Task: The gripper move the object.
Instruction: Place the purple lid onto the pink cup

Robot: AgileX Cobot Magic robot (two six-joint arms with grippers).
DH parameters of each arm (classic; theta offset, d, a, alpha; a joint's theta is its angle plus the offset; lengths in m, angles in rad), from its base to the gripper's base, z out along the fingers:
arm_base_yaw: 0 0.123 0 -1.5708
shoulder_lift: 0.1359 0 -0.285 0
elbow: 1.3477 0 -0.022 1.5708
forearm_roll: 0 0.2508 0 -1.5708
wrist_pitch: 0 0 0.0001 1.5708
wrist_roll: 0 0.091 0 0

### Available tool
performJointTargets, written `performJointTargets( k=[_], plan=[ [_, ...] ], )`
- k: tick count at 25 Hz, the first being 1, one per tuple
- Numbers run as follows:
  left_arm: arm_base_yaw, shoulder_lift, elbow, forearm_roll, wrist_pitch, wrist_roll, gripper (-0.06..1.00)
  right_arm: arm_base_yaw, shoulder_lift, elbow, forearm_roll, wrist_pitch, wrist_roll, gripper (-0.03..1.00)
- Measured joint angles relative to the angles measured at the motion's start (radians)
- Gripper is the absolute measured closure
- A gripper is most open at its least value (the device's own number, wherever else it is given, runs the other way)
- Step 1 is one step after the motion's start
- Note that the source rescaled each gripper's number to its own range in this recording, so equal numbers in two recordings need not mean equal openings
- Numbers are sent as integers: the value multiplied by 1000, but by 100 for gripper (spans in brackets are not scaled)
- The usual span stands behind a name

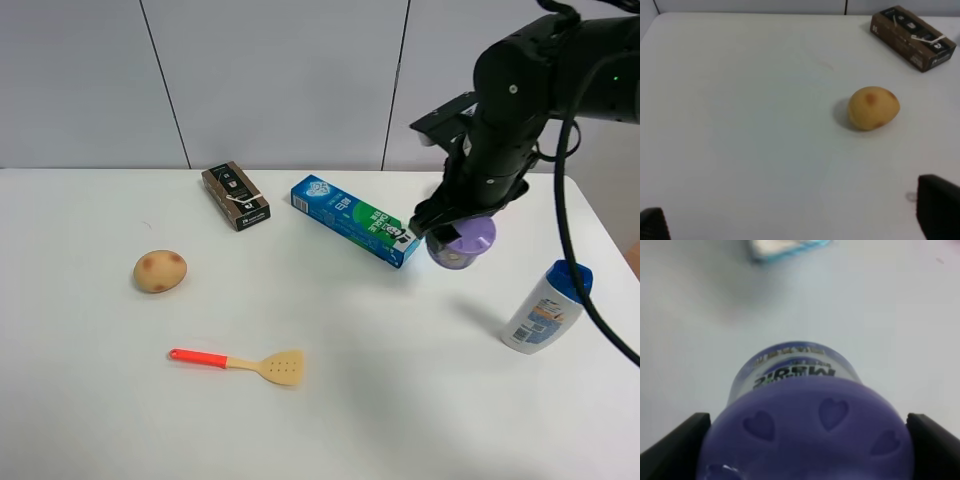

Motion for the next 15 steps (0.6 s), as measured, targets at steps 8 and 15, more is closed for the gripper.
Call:
performJointTargets(
  k=[8, 15],
  plan=[
    [0, 0, 0, 0, 0, 0, -6, -172, 0, 0, -88, -33, 0, 97],
    [0, 0, 0, 0, 0, 0, -6, -217, 90, -240, -88, -18, 0, 97]
  ],
)
